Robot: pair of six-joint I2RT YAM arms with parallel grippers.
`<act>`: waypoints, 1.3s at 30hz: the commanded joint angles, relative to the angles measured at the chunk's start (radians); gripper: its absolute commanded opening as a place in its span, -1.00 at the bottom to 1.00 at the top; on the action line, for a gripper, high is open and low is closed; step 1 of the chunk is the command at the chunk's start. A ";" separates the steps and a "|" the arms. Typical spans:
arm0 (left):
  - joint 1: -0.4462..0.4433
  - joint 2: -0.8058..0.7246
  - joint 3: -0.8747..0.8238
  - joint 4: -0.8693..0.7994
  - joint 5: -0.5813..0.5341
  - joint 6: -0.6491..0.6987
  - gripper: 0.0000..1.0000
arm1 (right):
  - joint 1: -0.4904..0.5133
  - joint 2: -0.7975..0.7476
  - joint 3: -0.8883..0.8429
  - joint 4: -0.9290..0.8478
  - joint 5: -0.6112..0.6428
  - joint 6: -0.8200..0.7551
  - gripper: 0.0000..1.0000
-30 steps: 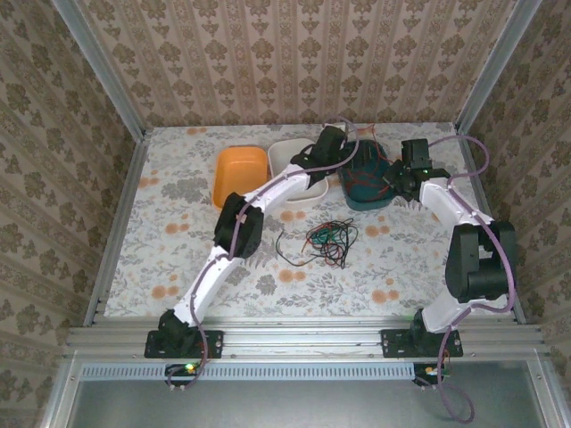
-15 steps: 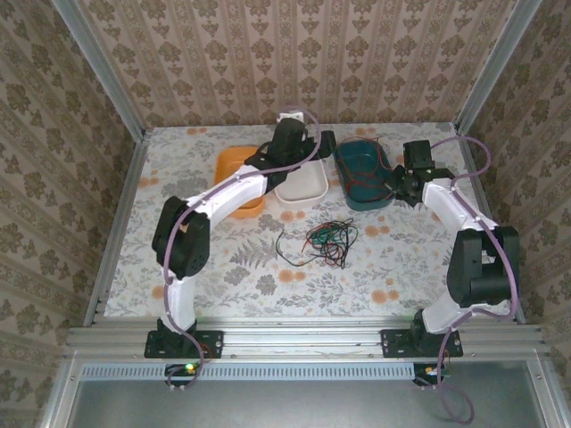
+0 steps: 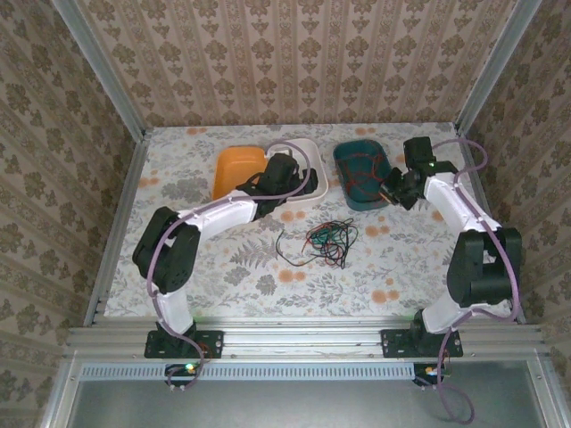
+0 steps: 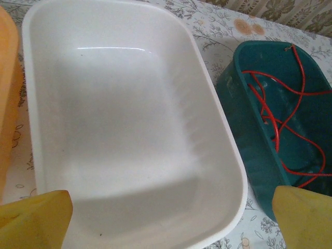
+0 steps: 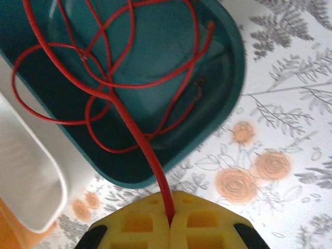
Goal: Untangle the cables
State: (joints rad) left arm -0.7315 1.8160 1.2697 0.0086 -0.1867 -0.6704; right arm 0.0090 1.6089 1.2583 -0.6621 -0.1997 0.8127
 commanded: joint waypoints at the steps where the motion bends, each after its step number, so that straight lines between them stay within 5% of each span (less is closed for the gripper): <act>1: -0.003 -0.063 -0.022 0.006 -0.040 -0.028 1.00 | -0.006 0.063 0.064 0.011 -0.031 0.059 -1.00; 14: -0.031 -0.117 -0.054 -0.030 0.004 0.137 1.00 | 0.043 0.325 0.261 0.046 0.134 0.048 -0.97; 19: -0.043 -0.144 -0.077 -0.055 0.058 0.212 1.00 | 0.088 0.369 0.333 -0.005 0.169 -0.033 -0.77; 27: -0.051 -0.182 -0.116 -0.080 0.060 0.264 1.00 | 0.128 0.229 0.308 -0.007 0.320 -0.085 -0.14; 32: -0.050 -0.172 -0.110 -0.083 0.137 0.309 1.00 | 0.129 0.114 0.226 0.028 0.357 -0.082 -0.10; 39: -0.067 -0.153 -0.140 -0.090 0.316 0.422 1.00 | 0.212 -0.073 -0.001 0.082 0.196 -0.171 -0.18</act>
State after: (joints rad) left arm -0.7830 1.6604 1.1515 -0.0605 0.0227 -0.3340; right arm 0.1692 1.5707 1.3312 -0.5816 0.0746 0.7029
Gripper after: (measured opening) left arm 0.999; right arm 0.415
